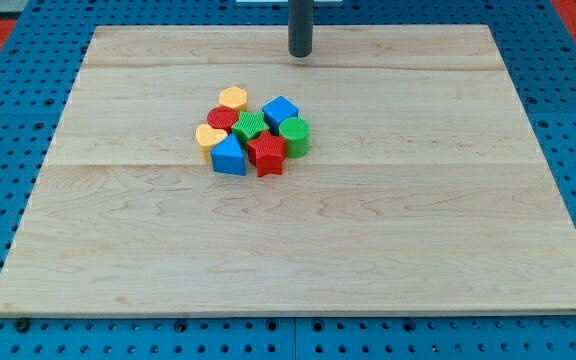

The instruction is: Separate the green circle from the group of blocks

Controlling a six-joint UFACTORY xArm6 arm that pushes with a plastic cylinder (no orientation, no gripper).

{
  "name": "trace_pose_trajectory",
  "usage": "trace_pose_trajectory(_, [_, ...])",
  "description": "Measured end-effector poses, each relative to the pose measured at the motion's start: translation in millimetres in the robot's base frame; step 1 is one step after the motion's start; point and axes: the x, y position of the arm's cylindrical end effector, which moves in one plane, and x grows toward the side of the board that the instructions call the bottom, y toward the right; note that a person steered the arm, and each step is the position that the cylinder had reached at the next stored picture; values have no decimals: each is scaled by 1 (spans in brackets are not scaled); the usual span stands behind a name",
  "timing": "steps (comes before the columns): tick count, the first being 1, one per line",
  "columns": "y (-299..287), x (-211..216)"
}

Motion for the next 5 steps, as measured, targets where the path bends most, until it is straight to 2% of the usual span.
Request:
trace_pose_trajectory(1, [17, 72])
trace_pose_trajectory(2, [62, 141])
trace_pose_trajectory(3, [51, 214])
trace_pose_trajectory(4, [-11, 212])
trace_pose_trajectory(5, [-16, 196])
